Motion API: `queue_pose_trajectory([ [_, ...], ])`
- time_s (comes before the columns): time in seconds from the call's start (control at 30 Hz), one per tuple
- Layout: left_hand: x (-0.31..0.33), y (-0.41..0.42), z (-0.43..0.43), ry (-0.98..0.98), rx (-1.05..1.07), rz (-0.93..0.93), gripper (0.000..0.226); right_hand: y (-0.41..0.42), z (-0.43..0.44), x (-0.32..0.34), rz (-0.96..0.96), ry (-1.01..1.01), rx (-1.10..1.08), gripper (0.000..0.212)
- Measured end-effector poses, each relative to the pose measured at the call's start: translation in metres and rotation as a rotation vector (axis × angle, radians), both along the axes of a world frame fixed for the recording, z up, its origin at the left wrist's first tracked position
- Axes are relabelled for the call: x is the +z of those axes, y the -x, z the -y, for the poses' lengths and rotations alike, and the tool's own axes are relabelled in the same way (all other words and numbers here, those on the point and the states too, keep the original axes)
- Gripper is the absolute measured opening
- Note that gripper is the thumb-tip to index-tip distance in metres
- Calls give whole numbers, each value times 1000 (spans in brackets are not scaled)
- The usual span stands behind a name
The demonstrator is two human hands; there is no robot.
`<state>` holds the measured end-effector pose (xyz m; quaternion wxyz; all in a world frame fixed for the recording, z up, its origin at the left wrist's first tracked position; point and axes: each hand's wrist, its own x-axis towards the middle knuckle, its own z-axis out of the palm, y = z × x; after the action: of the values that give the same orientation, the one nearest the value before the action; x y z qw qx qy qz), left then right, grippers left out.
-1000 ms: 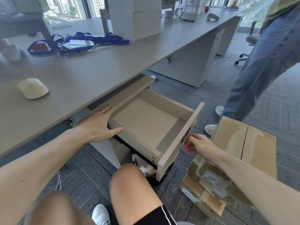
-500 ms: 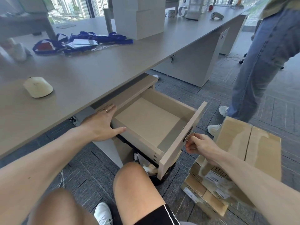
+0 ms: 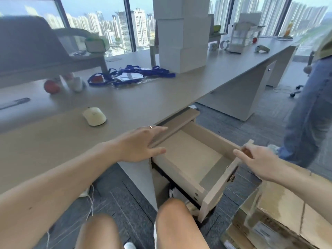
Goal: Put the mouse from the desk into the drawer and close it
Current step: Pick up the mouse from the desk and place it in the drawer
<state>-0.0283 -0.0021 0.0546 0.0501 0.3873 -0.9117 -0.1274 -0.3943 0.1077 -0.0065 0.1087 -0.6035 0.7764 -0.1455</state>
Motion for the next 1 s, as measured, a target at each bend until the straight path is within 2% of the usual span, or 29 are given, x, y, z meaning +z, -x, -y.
queue_pose_trajectory([
  [0.17, 42, -83, 10, 57, 244, 0, 77, -60, 63, 66, -56, 64, 254, 39],
  [0.27, 40, -148, 14, 31, 413, 77, 83, -119, 102, 82, -96, 111, 416, 40],
  [0.4, 31, -213, 11, -39, 526, 116, 83, -201, 145, 88, -169, 112, 613, 42],
  [0.43, 27, -224, 10, -56, 548, 110, 85, -221, 154, 90, -173, 113, 656, 44],
  [0.5, 18, -243, 10, -73, 588, 77, 104, -258, 169, 91, -174, 118, 719, 49],
  [0.53, 12, -250, 11, -68, 615, 70, 112, -275, 176, 90, -174, 121, 741, 53],
  [0.63, -7, -268, 14, -7, 707, 146, 105, -321, 196, 86, -149, 119, 782, 62],
  [0.73, -24, -272, 10, 12, 763, 181, 114, -357, 217, 77, -100, 116, 817, 69],
  [0.83, -37, -262, 8, 16, 853, 122, 100, -387, 240, 69, -54, 122, 794, 75],
  [1.0, -43, -255, 12, 56, 915, 127, 99, -410, 263, 57, -69, 82, 717, 67],
])
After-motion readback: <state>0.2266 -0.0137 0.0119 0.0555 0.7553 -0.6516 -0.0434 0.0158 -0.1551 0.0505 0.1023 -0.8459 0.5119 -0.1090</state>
